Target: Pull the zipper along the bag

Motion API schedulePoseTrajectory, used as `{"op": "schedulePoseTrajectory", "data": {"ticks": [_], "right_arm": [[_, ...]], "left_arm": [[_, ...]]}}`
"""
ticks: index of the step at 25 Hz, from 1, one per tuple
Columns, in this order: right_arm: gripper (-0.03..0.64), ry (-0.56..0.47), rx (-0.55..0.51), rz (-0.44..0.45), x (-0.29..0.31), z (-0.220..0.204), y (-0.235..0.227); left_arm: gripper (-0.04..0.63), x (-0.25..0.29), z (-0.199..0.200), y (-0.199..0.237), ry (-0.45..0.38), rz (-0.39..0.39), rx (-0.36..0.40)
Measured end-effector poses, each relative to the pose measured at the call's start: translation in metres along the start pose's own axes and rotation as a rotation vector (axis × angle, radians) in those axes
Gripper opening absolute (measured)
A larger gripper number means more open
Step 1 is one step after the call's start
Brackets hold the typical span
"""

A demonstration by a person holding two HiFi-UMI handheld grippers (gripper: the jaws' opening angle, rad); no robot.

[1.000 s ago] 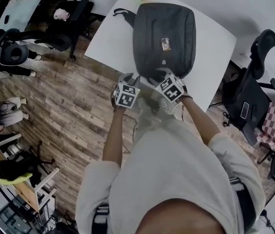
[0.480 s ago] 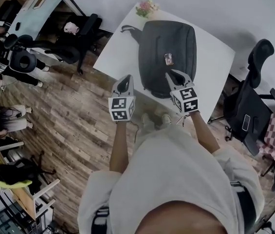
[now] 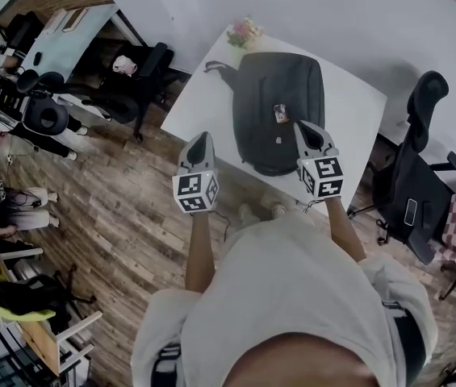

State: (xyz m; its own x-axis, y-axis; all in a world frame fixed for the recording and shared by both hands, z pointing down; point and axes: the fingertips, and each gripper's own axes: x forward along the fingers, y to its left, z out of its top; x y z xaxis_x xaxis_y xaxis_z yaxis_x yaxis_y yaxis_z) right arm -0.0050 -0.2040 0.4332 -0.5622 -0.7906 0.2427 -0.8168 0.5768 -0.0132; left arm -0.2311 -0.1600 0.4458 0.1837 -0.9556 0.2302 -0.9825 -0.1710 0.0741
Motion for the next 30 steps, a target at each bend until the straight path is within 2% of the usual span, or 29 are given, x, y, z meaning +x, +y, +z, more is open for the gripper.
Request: {"op": "schedulePoseTrajectory", "data": {"ticks": [30], "right_arm": [[0.012, 0.002, -0.024, 0.001, 0.002, 0.003, 0.003]], "left_arm": [[0.026, 0.004, -0.004, -0.01, 0.005, -0.012, -0.02]]}}
